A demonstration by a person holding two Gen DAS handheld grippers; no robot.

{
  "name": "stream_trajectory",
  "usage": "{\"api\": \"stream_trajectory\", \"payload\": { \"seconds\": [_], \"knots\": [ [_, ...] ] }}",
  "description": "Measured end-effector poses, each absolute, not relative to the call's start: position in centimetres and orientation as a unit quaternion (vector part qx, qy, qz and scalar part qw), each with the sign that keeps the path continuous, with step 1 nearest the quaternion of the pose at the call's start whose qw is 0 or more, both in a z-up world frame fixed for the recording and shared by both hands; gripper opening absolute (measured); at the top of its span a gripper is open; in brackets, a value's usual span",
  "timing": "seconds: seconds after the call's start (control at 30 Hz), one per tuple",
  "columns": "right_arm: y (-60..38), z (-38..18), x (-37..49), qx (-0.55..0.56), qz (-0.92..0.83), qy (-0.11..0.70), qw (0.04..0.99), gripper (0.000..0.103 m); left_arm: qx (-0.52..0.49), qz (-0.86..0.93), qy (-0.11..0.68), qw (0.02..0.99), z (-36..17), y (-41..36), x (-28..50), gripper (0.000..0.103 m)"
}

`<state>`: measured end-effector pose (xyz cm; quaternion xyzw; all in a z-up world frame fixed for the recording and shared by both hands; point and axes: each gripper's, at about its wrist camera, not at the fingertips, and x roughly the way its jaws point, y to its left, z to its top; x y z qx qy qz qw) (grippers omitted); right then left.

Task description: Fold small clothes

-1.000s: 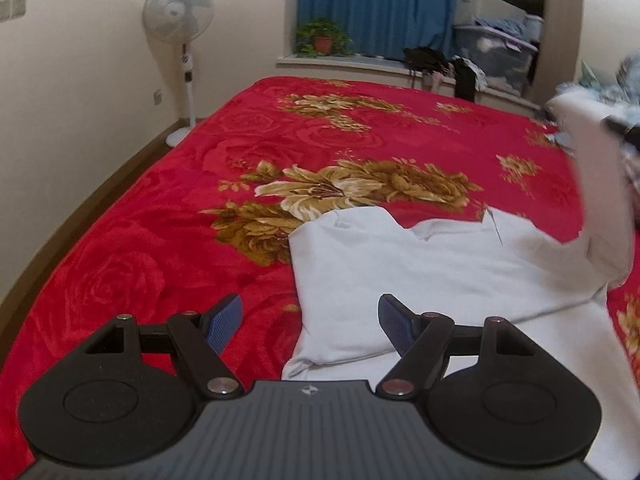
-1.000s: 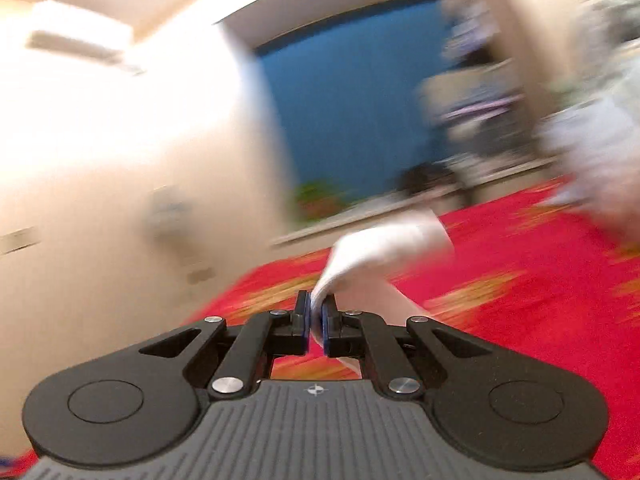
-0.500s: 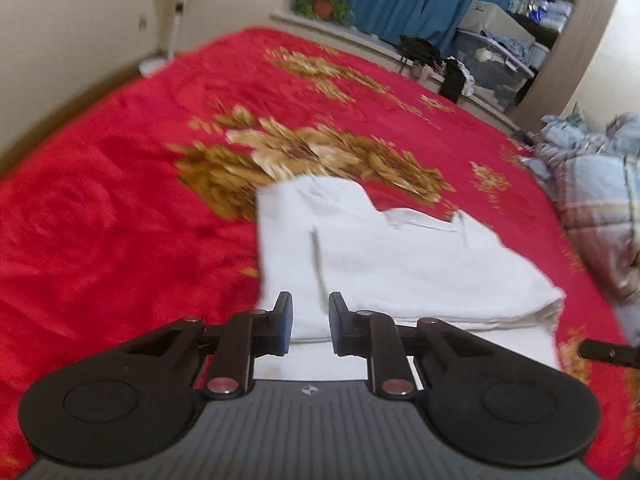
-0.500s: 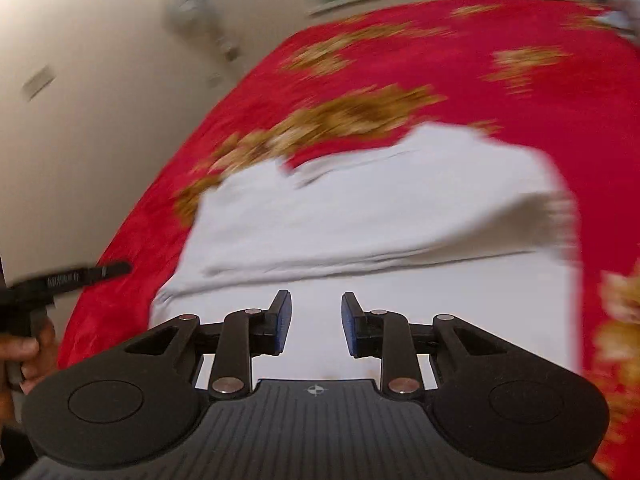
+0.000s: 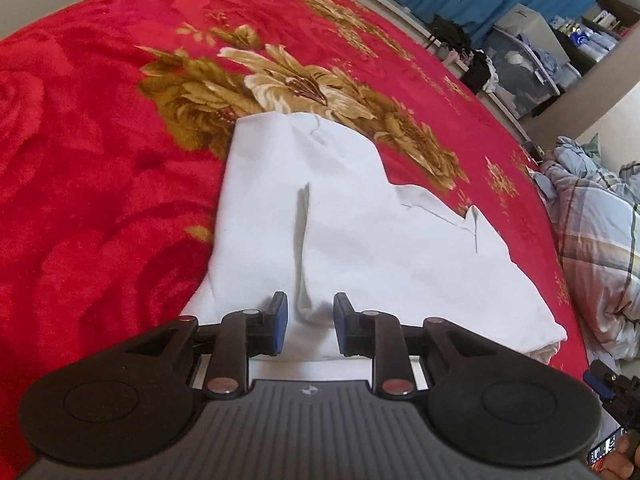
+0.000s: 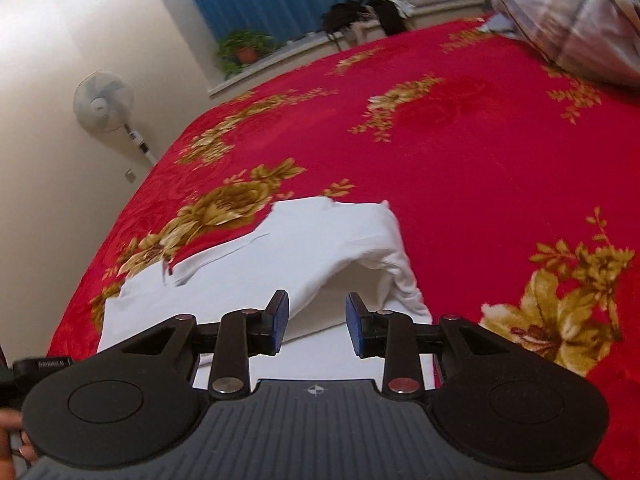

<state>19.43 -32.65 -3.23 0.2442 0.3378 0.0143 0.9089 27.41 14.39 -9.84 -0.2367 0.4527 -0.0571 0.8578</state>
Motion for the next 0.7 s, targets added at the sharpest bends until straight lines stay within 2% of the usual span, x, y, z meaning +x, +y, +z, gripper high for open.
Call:
{"api": "stream_trajectory", "payload": {
  "seconds": [0.1, 0.13, 0.33, 0.47, 0.57, 0.63, 0.67, 0.7],
  "knots": [
    [-33.3, -3.7, 20.1, 0.26, -0.002, 0.333, 0.907, 0.034, -0.214, -0.07, 0.448, 0.865, -10.0, 13.7, 27.7, 0.021],
    [-33.5, -3.8, 20.4, 0.264, -0.008, 0.33, 0.906, 0.034, -0.208, -0.072, 0.446, 0.867, -9.9, 13.5, 27.6, 0.006],
    [-34.6, -4.5, 22.1, 0.308, -0.028, 0.308, 0.9, 0.034, -0.216, -0.045, 0.385, 0.896, -5.0, 16.0, 25.6, 0.005],
    [-35.1, -5.1, 23.6, 0.334, -0.005, 0.29, 0.897, 0.034, -0.201, -0.054, 0.405, 0.89, -4.3, 17.0, 24.9, 0.006],
    [-35.1, -6.7, 25.6, 0.341, 0.02, 0.309, 0.888, 0.034, -0.187, -0.025, 0.391, 0.901, -3.6, 17.5, 24.9, 0.006],
    [-35.1, -8.3, 26.6, 0.333, 0.006, 0.349, 0.876, 0.033, -0.199, -0.032, 0.388, 0.899, -3.6, 17.7, 25.0, 0.006],
    [-35.3, -9.1, 26.9, 0.321, -0.016, 0.381, 0.867, 0.021, -0.203, -0.039, 0.39, 0.897, -3.7, 17.6, 25.1, 0.006],
    [-35.6, -9.9, 26.9, 0.318, -0.042, 0.413, 0.853, 0.002, -0.202, -0.049, 0.392, 0.896, -3.9, 17.4, 25.2, 0.006]
  ]
}}
